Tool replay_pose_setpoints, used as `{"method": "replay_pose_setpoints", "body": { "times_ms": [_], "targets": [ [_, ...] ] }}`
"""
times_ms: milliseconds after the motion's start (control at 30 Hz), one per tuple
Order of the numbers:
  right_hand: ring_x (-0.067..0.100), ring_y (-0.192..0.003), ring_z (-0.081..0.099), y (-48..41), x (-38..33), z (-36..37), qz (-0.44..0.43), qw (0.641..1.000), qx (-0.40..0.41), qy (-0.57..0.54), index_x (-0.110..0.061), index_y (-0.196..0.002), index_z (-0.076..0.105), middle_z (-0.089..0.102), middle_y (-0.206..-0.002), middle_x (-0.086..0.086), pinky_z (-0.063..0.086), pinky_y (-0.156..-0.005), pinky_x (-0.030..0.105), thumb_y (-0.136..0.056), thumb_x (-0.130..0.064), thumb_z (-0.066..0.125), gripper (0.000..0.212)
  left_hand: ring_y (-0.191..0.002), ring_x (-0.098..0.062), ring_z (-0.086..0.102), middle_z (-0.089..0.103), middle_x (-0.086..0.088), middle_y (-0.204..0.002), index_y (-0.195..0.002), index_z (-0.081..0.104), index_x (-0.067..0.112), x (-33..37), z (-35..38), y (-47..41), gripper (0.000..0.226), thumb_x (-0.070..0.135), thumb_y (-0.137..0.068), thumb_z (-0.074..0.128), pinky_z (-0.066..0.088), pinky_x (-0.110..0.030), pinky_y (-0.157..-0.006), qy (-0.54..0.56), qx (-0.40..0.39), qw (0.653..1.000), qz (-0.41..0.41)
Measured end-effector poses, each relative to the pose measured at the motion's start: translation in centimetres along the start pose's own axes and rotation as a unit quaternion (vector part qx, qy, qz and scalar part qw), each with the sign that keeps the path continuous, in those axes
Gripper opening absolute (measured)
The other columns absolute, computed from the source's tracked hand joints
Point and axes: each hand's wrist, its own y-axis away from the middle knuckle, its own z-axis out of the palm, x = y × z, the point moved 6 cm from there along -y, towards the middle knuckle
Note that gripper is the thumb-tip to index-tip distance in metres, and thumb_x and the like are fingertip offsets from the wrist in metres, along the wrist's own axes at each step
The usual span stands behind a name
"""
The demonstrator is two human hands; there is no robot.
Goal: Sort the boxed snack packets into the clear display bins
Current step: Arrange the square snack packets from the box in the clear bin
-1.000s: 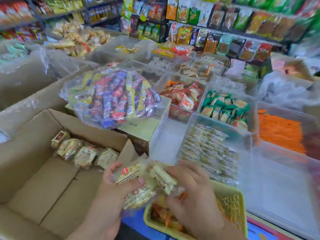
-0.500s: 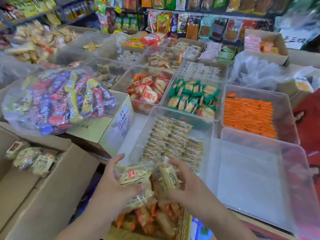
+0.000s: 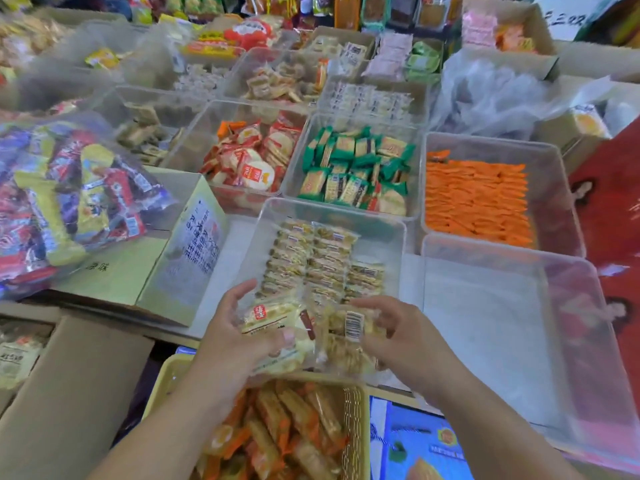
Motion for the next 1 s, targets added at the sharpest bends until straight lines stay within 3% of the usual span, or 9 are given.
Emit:
{"method": "replay_pose_setpoints", "body": {
  "times_ms": [67,133,267,367,567,667,767,900,1000],
  "targets": [
    [-0.005,-0.062,0.058,-0.9,0.1,-1.1,0.012,1.000,0.025,0.000,-0.052,-0.111,0.065,0.062,-0.096,-0.009,0.054,-0.053,0.022,-0.066,-0.023,0.065,0.053,-0.125,0.003,0.056,0.042,0.008,-0.142,-0.116,0.060,0.064,-0.2,-0.2,-1.4,0.091,0.035,-0.038,0.098,0.053,-0.045,-0.096,0.048,0.000,0.999,-0.015],
    [0.000,-0.062,0.060,-1.8,0.1,-2.3,0.019,0.998,0.055,0.006,-0.051,-0.108,0.065,0.067,-0.097,0.000,0.056,-0.053,0.030,-0.060,-0.025,0.062,0.055,-0.130,-0.028,0.059,0.043,-0.002,-0.154,-0.119,0.061,0.062,-0.9,-0.7,-2.8,0.095,0.042,-0.034,0.099,0.046,-0.061,-0.106,0.068,0.006,0.997,-0.026],
    [0.015,-0.063,0.058,-4.4,-0.8,-5.3,-0.015,0.992,0.122,0.036,-0.039,-0.088,0.072,0.066,-0.075,0.003,0.052,-0.059,0.047,-0.072,-0.018,0.067,0.027,-0.097,0.004,0.069,0.037,0.005,-0.151,-0.122,0.058,0.060,-2.3,-1.7,-4.3,0.098,0.039,-0.037,0.102,0.050,-0.041,-0.085,0.050,0.020,0.998,-0.022],
    [0.009,-0.061,0.048,-7.1,-2.3,-7.1,-0.069,0.979,0.163,0.102,-0.030,-0.086,0.065,0.060,-0.078,0.008,0.037,-0.057,0.034,-0.087,-0.022,0.069,0.009,-0.136,-0.003,0.035,0.032,0.005,-0.154,-0.122,0.057,0.061,-3.3,-1.8,-4.7,0.091,0.044,-0.041,0.094,0.040,-0.041,-0.095,0.039,0.005,0.999,-0.037],
    [0.026,-0.093,0.057,-12.1,-5.6,-5.5,-0.190,0.863,0.083,0.460,-0.017,-0.119,0.062,0.058,-0.106,0.002,0.047,-0.072,0.035,-0.099,-0.019,0.058,0.021,-0.134,-0.004,0.031,0.037,0.010,-0.136,-0.117,0.057,0.064,-4.4,-1.8,-4.9,0.081,0.020,-0.063,0.097,0.045,-0.027,-0.076,0.017,0.008,0.999,-0.037],
    [0.027,-0.090,0.058,-14.6,-4.5,-4.2,-0.154,0.803,0.029,0.576,-0.020,-0.117,0.058,0.056,-0.106,0.001,0.054,-0.068,0.039,-0.097,-0.012,0.051,0.022,-0.138,-0.011,0.036,0.038,0.010,-0.136,-0.118,0.057,0.063,-4.6,-2.1,-5.1,0.081,0.016,-0.065,0.096,0.045,-0.028,-0.076,0.017,0.011,0.999,-0.041],
    [0.025,-0.080,0.055,-16.3,-2.9,-3.1,-0.111,0.768,0.008,0.631,-0.019,-0.116,0.054,0.051,-0.096,-0.001,0.036,-0.049,0.030,-0.089,-0.001,0.052,0.033,-0.133,-0.016,0.041,0.046,0.016,-0.126,-0.118,0.056,0.065,-4.5,-2.3,-5.1,0.083,0.018,-0.062,0.097,0.045,-0.033,-0.081,0.012,0.008,0.999,-0.037],
    [0.027,-0.081,0.062,-18.2,-0.6,-2.0,-0.054,0.769,-0.011,0.636,-0.015,-0.123,0.051,0.063,-0.094,0.005,0.049,-0.056,0.034,-0.086,0.000,0.049,0.040,-0.129,-0.019,0.050,0.044,0.026,-0.121,-0.121,0.056,0.063,-4.3,-2.3,-4.9,0.086,0.015,-0.064,0.096,0.050,-0.034,-0.082,0.021,0.004,0.999,-0.033],
    [0.021,-0.074,0.056,-19.4,0.6,-1.4,-0.002,0.782,-0.051,0.622,-0.012,-0.107,0.056,0.062,-0.090,0.004,0.052,-0.066,0.034,-0.094,-0.013,0.048,0.016,-0.104,-0.016,0.072,0.060,0.007,-0.124,-0.121,0.058,0.060,-4.1,-2.4,-4.7,0.087,0.004,-0.065,0.094,0.060,-0.030,-0.071,0.037,0.002,0.999,-0.035]
  ]
}}
